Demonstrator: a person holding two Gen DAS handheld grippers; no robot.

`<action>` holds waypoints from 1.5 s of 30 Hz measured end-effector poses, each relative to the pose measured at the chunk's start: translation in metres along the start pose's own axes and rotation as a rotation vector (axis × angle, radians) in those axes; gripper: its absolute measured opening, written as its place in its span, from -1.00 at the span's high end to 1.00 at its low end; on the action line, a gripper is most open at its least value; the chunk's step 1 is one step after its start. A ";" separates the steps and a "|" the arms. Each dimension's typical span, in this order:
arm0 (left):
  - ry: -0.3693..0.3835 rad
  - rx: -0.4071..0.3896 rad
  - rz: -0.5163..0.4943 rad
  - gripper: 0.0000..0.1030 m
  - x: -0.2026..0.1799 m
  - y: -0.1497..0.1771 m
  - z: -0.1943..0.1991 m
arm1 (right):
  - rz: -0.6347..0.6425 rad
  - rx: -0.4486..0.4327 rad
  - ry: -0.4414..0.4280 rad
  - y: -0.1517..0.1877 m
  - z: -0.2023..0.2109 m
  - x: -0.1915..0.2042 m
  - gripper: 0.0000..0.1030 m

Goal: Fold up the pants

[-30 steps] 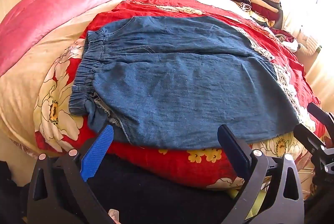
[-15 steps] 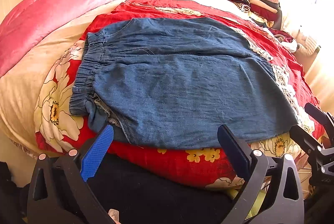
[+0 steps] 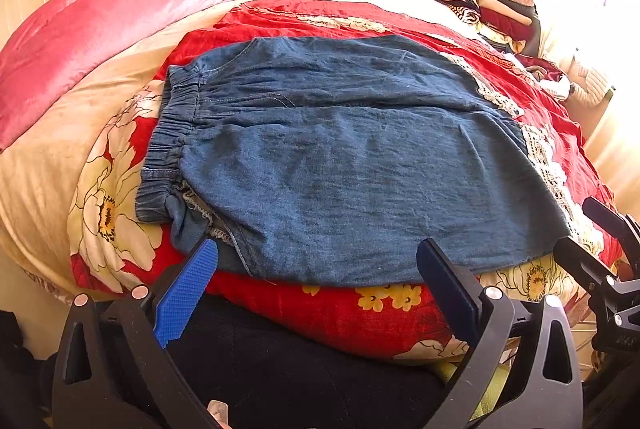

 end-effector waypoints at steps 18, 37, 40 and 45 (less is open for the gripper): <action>0.007 -0.007 -0.006 -0.92 -0.003 -0.001 0.003 | -0.018 -0.008 0.008 -0.001 0.001 -0.005 -0.84; 0.068 0.047 -0.056 -0.92 -0.003 -0.017 -0.064 | -0.071 0.048 0.186 -0.024 -0.040 -0.150 -0.84; 0.057 0.065 -0.067 -0.92 -0.002 -0.013 -0.077 | -0.122 0.117 0.171 -0.020 -0.071 -0.180 -0.84; 0.035 0.102 -0.075 -0.91 0.003 -0.006 -0.090 | -0.237 0.136 0.108 -0.023 -0.107 -0.211 -0.82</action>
Point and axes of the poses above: each gripper's, at about its wrist camera, not at the fingertips, and z roughly against the way its jaws point, x to its left, y to its underside, the point moved 6 cm from there along -z, roughly the way its jaws point, and after that the axes turned 13 degrees about -x, right-handed, at the moved point
